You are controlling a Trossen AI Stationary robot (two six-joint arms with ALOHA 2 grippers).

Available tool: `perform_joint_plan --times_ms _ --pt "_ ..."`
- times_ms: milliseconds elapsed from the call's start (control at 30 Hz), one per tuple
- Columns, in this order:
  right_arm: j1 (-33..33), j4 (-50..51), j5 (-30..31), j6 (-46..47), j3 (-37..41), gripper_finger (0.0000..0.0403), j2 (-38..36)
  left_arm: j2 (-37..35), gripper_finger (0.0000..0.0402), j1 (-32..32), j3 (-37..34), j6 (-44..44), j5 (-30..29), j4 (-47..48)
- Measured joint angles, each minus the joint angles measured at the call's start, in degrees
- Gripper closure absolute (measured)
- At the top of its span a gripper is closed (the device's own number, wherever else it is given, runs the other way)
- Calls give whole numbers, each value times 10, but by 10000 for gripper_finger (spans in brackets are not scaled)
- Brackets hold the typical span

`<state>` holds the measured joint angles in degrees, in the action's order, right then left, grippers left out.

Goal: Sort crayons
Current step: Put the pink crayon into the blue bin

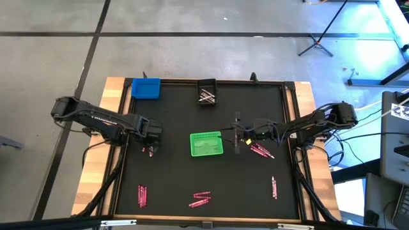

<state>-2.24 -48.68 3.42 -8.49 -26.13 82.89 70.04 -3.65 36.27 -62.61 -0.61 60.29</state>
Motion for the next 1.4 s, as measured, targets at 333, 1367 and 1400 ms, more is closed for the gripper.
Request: perform_joint_plan --times_ms 333,1367,1400 --pt "0 3 0 -8 0 253 0 0 253 33 -56 9 -3 -29" --pt "0 6 1 -8 -1 253 0 1 358 41 -82 48 -5 -63" --pt "0 7 1 -7 -1 253 0 1 360 41 -76 48 -9 -55"
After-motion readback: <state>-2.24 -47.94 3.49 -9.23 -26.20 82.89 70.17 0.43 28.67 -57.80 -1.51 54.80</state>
